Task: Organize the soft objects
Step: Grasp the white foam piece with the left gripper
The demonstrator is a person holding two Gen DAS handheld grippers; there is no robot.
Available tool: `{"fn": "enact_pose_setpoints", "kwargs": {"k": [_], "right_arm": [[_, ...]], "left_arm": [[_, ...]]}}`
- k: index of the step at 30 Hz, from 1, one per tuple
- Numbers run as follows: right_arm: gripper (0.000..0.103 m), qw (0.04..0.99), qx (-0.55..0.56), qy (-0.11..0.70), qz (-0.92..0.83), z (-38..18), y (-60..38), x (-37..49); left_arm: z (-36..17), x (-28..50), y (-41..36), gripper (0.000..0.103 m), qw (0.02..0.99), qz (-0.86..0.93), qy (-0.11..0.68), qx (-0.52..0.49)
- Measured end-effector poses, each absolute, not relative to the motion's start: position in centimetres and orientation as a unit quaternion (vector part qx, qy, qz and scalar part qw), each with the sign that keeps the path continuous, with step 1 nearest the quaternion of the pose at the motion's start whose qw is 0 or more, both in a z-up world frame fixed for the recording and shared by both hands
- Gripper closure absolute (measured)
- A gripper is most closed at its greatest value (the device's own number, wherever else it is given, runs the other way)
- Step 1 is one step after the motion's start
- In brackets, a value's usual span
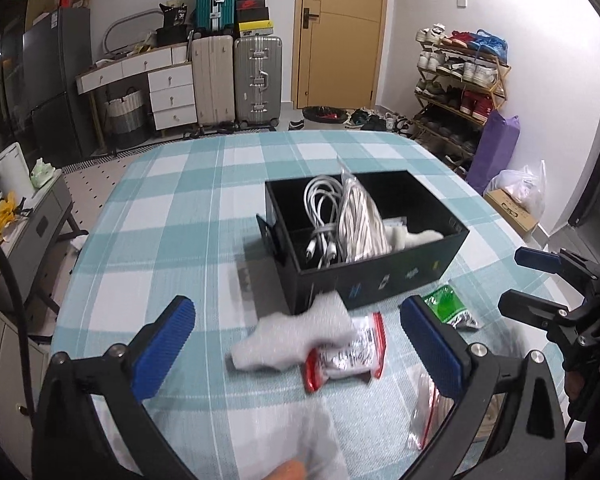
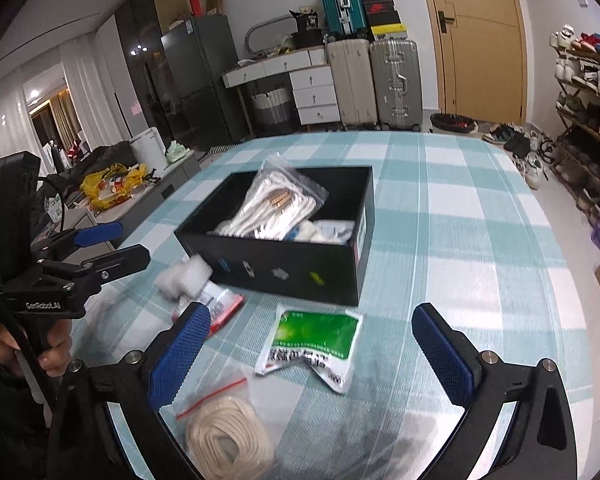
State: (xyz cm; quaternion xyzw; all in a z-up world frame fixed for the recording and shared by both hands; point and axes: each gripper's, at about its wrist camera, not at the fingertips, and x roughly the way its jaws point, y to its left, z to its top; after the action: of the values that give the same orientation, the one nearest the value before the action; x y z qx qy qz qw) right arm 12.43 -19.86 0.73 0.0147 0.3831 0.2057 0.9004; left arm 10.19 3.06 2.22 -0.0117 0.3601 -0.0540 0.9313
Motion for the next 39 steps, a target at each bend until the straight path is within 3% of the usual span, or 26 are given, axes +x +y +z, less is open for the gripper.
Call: {"fn": "enact_pose_setpoints", "kwargs": {"k": [39], "right_arm": [[0.001,0.854,-0.022,0.483,0.193,-4.8,-17.4,15.5]], "left_arm": [[-2.6,13.3,5.4,0.0,0.882,-0.055,0.449,-0.132]]}}
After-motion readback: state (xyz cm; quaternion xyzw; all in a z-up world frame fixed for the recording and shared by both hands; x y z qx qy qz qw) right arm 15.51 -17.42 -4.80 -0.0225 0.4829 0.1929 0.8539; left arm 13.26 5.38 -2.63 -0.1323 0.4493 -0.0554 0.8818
